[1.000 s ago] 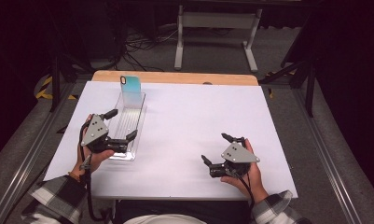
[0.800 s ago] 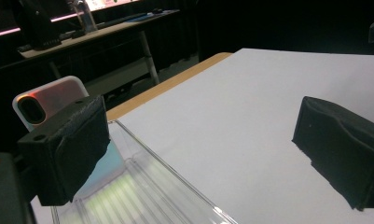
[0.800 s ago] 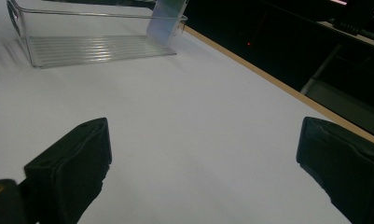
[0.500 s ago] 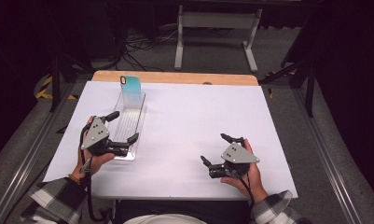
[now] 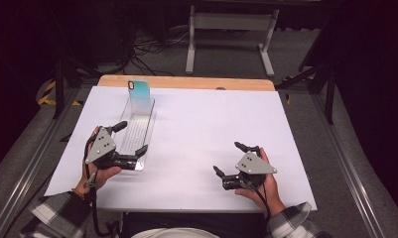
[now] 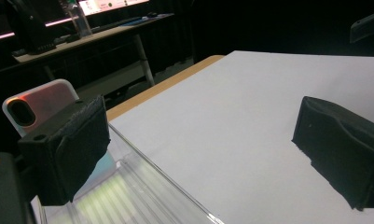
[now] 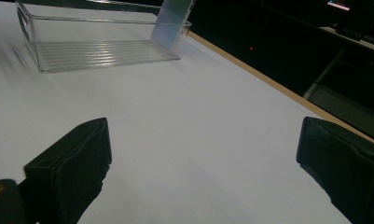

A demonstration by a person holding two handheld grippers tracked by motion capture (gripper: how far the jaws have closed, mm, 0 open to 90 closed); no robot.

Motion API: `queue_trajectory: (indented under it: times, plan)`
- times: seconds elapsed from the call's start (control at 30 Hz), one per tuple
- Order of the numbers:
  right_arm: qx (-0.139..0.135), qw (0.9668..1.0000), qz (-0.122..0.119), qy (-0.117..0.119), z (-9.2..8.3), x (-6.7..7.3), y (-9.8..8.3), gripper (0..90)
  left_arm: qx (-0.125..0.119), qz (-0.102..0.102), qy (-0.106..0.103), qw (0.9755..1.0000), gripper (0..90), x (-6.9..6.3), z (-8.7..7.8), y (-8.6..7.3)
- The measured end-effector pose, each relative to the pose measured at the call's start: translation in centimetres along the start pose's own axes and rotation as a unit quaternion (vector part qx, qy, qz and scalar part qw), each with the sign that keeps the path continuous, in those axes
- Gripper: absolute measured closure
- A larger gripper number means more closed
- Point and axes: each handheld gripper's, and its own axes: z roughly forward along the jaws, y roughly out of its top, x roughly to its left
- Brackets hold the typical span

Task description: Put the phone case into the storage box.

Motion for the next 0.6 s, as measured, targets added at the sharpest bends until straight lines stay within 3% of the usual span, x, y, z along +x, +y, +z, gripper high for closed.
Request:
queue_trajectory:
  times: [0.6]
  plan:
    - [-0.001,1.0000,-0.002,0.002,-0.1,0.1,0.1,3.9,0.012,-0.002,-0.019,0.9997,4.0,-1.6,0.3,-0.7]
